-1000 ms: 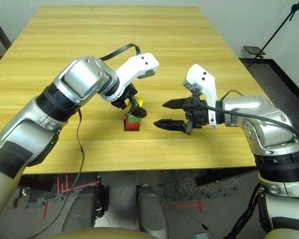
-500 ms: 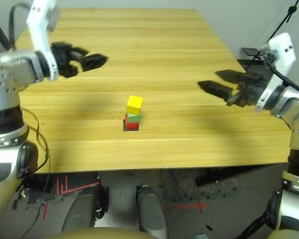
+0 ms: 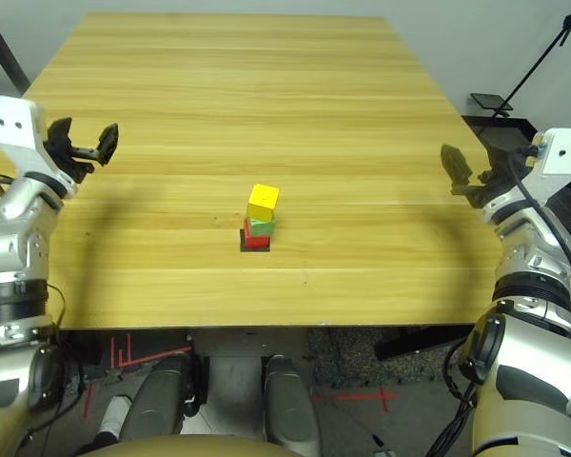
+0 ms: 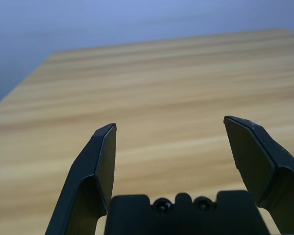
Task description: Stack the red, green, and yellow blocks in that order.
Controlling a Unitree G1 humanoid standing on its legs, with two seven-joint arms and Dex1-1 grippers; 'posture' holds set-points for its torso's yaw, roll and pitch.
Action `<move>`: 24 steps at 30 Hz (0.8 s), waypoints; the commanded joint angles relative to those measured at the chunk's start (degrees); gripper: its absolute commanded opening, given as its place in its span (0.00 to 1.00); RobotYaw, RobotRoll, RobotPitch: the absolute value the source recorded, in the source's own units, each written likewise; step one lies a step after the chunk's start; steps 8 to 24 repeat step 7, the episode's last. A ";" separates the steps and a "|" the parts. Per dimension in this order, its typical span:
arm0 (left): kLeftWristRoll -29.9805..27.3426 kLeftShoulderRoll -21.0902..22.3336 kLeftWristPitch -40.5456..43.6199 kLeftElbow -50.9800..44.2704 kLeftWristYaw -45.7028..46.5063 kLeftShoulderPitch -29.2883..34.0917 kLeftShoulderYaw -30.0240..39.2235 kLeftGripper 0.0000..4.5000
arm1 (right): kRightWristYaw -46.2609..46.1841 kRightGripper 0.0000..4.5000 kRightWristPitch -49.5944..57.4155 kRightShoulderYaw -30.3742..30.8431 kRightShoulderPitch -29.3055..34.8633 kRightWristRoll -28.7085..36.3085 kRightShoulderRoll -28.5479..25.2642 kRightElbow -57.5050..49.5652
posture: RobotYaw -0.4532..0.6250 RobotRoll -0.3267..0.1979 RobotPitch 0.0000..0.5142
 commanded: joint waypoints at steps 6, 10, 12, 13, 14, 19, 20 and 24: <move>0.67 0.19 -5.51 -2.01 6.59 6.12 3.05 1.00 | 0.27 1.00 -2.82 -0.26 1.23 -1.02 -0.07 2.03 | 0.45 0.43 0.13; 0.57 0.44 -5.89 -1.51 7.19 6.17 3.58 1.00 | 0.69 1.00 -2.99 -0.09 1.09 -1.18 0.02 1.98 | 0.45 0.42 0.12; 0.57 0.44 -5.89 -1.51 7.19 6.17 3.58 1.00 | 0.69 1.00 -2.99 -0.09 1.09 -1.18 0.02 1.98 | 0.45 0.42 0.12; 0.57 0.44 -5.89 -1.51 7.19 6.17 3.58 1.00 | 0.69 1.00 -2.99 -0.09 1.09 -1.18 0.02 1.98 | 0.45 0.42 0.12; 0.57 0.44 -5.89 -1.51 7.19 6.17 3.58 1.00 | 0.69 1.00 -2.99 -0.09 1.09 -1.18 0.02 1.98 | 0.45 0.42 0.12; 0.57 0.44 -5.89 -1.51 7.19 6.17 3.58 1.00 | 0.69 1.00 -2.99 -0.09 1.09 -1.18 0.02 1.98 | 0.45 0.42 0.12; 0.57 0.44 -5.89 -1.51 7.19 6.17 3.58 1.00 | 0.69 1.00 -2.99 -0.09 1.09 -1.18 0.02 1.98 | 0.45 0.42 0.12; 0.57 0.44 -5.89 -1.51 7.19 6.17 3.58 1.00 | 0.69 1.00 -2.99 -0.09 1.09 -1.18 0.02 1.98 | 0.45 0.42 0.12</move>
